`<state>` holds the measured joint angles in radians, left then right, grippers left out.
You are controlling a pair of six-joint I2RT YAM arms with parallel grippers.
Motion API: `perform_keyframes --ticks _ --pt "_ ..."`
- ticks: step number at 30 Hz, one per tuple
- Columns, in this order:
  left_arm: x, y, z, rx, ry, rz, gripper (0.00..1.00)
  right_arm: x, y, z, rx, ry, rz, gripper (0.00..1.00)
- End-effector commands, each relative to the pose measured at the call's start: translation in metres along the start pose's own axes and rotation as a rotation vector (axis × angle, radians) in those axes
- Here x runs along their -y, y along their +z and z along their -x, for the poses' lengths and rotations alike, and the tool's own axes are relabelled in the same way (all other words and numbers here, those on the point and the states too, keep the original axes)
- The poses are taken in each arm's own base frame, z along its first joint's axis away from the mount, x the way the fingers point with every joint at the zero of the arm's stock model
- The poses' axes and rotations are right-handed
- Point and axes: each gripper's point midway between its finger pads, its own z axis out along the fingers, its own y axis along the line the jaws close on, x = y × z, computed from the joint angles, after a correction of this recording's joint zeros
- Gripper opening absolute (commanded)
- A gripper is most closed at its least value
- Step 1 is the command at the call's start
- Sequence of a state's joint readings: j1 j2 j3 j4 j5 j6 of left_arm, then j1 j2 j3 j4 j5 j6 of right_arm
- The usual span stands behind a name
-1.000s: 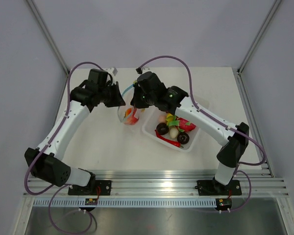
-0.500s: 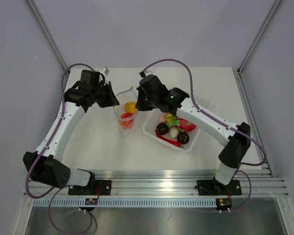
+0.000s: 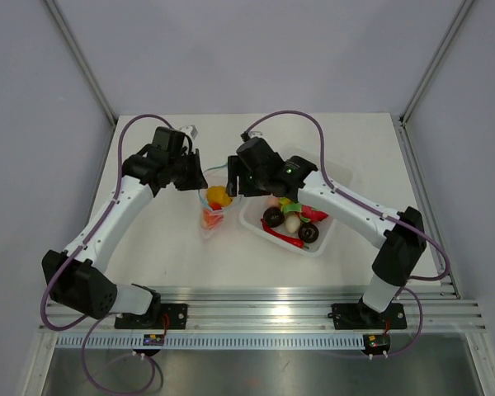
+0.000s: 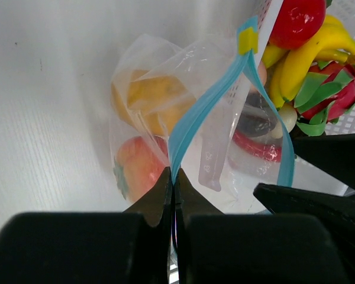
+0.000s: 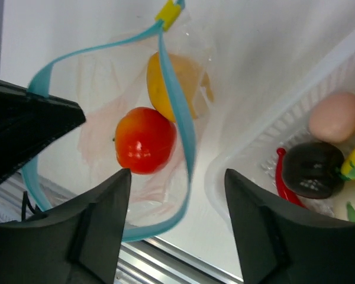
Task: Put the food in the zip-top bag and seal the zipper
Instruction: Adjust the zipper food storage bag at the center of the board, then pick up the fake fruit from the bin.
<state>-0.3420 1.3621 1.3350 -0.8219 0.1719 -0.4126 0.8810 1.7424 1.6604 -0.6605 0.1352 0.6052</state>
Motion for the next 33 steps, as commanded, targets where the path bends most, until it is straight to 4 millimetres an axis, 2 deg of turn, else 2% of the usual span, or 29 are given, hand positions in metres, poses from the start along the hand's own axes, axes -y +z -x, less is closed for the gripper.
perform_keyframes --ticks 1,2,4,5,7,8,10,11,13,14,17,19,22,24,25,28,29,33 --pt "-0.003 -0.001 0.015 0.082 0.022 0.046 0.0 0.013 -0.042 0.019 0.107 0.041 -0.036 0.74" --pt "-0.005 0.001 0.016 0.08 0.026 0.056 0.0 0.026 -0.054 0.024 0.155 0.084 -0.089 0.85" --pt "-0.009 0.002 0.016 0.085 0.05 0.094 0.0 0.048 -0.063 0.021 0.162 0.121 -0.156 0.9" --pt "-0.012 0.004 0.016 0.083 0.057 0.114 0.0 0.066 -0.066 0.017 0.169 0.16 -0.193 0.94" --pt "-0.015 0.002 0.02 0.099 0.074 0.155 0.0 0.084 -0.065 0.007 0.159 0.194 -0.226 0.95" --pt "-0.016 0.002 0.02 0.103 0.085 0.168 0.0 0.1 -0.06 -0.008 0.129 0.229 -0.254 0.95" --pt "-0.015 0.002 0.022 0.11 0.094 0.178 0.0 0.112 -0.055 -0.023 0.104 0.263 -0.277 0.96" --pt "-0.015 0.001 0.025 0.118 0.097 0.186 0.0 0.121 -0.05 -0.037 0.087 0.3 -0.303 0.96" --pt "-0.016 0.004 0.023 0.111 0.113 0.213 0.0 0.13 -0.046 -0.048 0.087 0.349 -0.334 0.96" --pt "-0.017 0.006 0.022 0.104 0.116 0.217 0.0 0.137 -0.04 -0.061 0.07 0.383 -0.35 0.96" --pt "-0.014 0.01 0.019 0.09 0.125 0.212 0.0 0.131 -0.022 -0.069 0.077 0.432 -0.29 0.96" --pt "-0.011 0.012 0.019 0.089 0.132 0.209 0.0 0.135 -0.01 -0.075 0.064 0.434 -0.305 0.96" --pt "-0.009 0.012 0.017 0.081 0.142 0.207 0.0 0.14 0.001 -0.077 0.081 0.434 -0.323 0.97" --pt "-0.009 0.011 0.017 0.077 0.149 0.212 0.0 0.137 0.009 -0.071 0.126 0.456 -0.291 0.98" --pt "-0.008 0.01 0.017 0.08 0.15 0.21 0.0 0.143 0.012 -0.074 0.14 0.458 -0.299 0.98" --pt "-0.006 0.008 0.018 0.082 0.153 0.204 0.0 0.14 0.021 -0.062 0.189 0.466 -0.286 0.98" --pt "-0.005 0.008 0.017 0.081 0.154 0.202 0.0 0.144 0.029 -0.069 0.161 0.45 -0.319 0.98" --pt "-0.008 0.009 0.013 0.071 0.152 0.208 0.0 0.146 0.045 -0.07 0.143 0.438 -0.354 0.99"
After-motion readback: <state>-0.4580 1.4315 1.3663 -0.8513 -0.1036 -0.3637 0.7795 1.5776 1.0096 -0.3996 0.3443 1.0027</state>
